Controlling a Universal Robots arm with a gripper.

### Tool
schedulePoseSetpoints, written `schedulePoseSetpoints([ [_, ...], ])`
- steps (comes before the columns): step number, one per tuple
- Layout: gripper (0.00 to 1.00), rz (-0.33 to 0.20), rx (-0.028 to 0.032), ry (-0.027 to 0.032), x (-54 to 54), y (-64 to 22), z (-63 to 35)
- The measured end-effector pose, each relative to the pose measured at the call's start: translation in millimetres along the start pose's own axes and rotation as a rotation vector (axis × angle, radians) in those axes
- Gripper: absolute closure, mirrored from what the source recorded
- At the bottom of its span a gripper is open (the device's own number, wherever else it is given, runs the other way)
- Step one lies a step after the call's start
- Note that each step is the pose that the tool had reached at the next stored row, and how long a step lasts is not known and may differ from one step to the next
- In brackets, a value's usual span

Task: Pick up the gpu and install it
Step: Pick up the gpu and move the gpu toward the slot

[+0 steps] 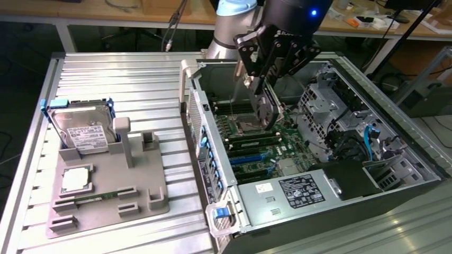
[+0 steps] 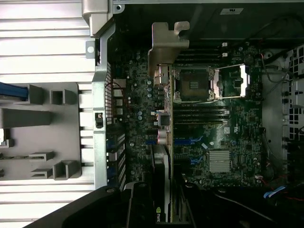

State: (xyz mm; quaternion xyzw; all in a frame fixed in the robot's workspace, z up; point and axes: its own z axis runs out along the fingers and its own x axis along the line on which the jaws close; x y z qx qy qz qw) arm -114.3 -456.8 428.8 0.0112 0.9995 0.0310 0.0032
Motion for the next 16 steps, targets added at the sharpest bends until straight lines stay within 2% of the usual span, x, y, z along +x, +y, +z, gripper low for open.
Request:
schedulePoseSetpoints([
  [16,0.73,0.000,0.0000,-0.0001,-18.2,0.4,0.2],
])
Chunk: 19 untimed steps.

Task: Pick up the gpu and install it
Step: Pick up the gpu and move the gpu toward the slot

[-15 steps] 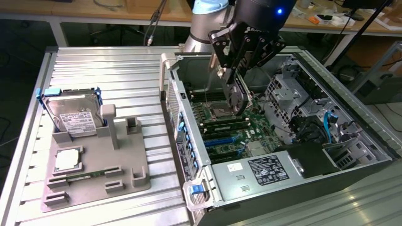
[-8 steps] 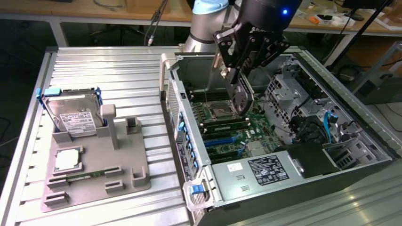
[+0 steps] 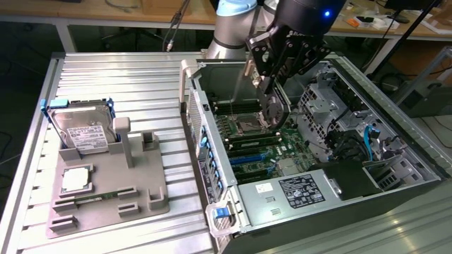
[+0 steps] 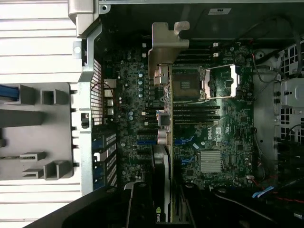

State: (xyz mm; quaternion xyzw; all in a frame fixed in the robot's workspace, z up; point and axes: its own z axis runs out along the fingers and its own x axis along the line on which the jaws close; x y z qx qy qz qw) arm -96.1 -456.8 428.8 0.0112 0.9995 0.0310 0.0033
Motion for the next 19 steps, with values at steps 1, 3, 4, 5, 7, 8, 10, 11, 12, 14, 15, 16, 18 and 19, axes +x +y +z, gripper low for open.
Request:
schedulePoseSetpoints([
  [1,0.73,0.000,0.0000,0.0000,-1.0,0.0,0.0],
  [3,0.73,0.000,-0.0001,0.0000,-2.9,0.1,0.0],
  [4,0.73,0.000,0.0000,0.0000,-3.9,0.1,0.0],
  [5,0.73,0.000,0.0000,0.0000,-5.0,0.1,0.0],
  [7,0.73,0.000,0.0000,0.0000,-7.4,0.2,0.1],
  [8,0.73,0.000,0.0000,0.0000,-8.6,0.2,0.1],
  [10,0.73,0.000,0.0000,0.0000,-10.8,0.2,0.1],
  [11,0.73,0.000,0.0000,0.0000,-11.7,0.3,0.1],
  [12,0.73,0.000,0.0000,0.0000,-12.8,0.3,0.1],
  [14,0.73,0.000,0.0000,0.0000,-15.0,0.3,0.1],
  [15,0.73,0.000,0.0000,0.0000,-15.9,0.4,0.1],
  [16,0.73,0.000,0.0000,0.0000,-17.1,0.4,0.1],
  [18,0.73,0.000,0.0000,0.0000,-19.2,0.4,0.1],
  [19,0.73,0.000,0.0000,0.0000,-20.1,0.4,0.2],
])
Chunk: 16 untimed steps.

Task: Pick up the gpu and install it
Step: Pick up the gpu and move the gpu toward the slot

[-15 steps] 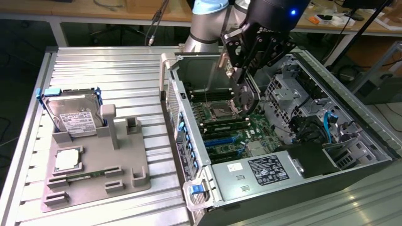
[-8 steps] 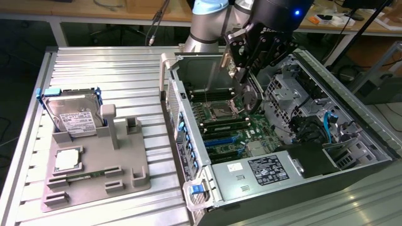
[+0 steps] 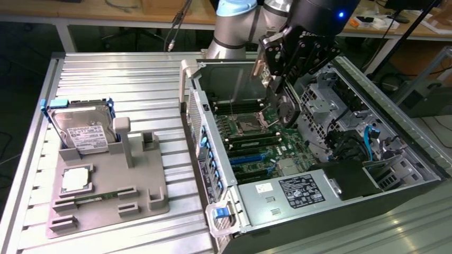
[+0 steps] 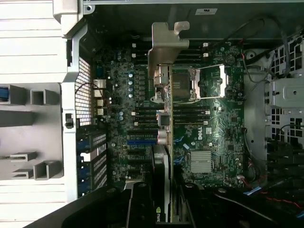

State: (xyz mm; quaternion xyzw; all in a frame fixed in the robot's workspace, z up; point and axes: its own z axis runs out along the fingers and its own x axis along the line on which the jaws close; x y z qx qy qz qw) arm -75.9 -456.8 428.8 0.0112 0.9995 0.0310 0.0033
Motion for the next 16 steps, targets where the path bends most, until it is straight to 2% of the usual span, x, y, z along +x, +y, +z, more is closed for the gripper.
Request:
schedulePoseSetpoints([
  [16,0.73,0.000,0.0000,0.0000,-16.6,0.3,0.1],
])
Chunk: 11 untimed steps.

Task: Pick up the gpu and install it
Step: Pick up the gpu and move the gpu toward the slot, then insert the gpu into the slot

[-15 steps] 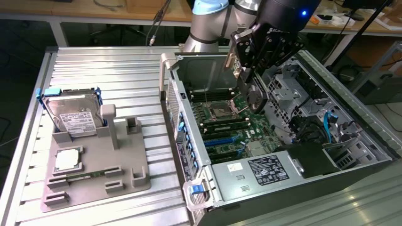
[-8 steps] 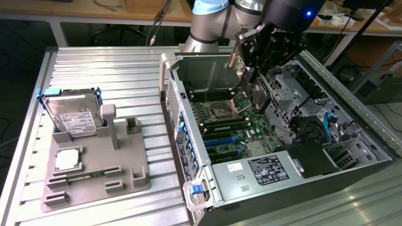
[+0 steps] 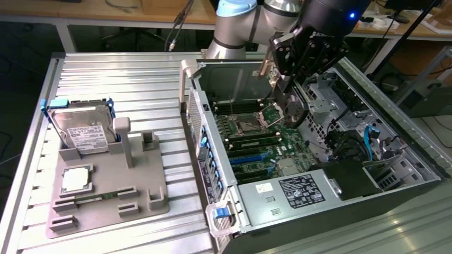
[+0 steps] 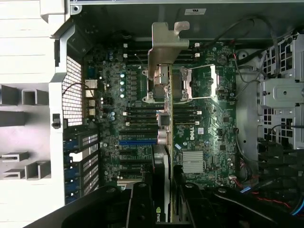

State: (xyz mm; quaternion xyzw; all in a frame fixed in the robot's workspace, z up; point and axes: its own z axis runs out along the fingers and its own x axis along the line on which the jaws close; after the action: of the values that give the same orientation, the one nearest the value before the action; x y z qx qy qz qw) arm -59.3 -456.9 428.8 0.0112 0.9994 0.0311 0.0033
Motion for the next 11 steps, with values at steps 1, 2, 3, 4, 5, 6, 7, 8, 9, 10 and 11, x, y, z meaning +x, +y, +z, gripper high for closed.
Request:
schedulePoseSetpoints([
  [1,0.73,0.000,0.0000,0.0000,-0.4,0.0,0.0],
  [2,0.73,0.000,0.0000,0.0000,-0.5,0.0,0.0],
  [3,0.73,0.000,0.0000,0.0000,-0.6,0.0,0.0],
  [4,0.73,0.000,0.0000,0.0000,-0.6,0.1,0.0],
  [5,0.73,0.000,0.0001,0.0000,-0.6,0.0,0.0],
  [6,0.73,0.000,0.0000,0.0000,-0.6,0.0,0.0],
  [7,0.73,-0.001,0.0001,0.0001,-0.6,0.1,0.0],
  [8,0.73,-0.003,0.0000,0.0001,-0.6,0.0,0.0],
  [9,0.73,-0.003,0.0000,0.0002,-0.6,0.1,0.0],
  [10,0.73,-0.005,0.0001,0.0003,-0.6,0.0,0.0],
  [11,0.73,-0.006,0.0000,0.0004,-0.6,0.0,0.0],
])
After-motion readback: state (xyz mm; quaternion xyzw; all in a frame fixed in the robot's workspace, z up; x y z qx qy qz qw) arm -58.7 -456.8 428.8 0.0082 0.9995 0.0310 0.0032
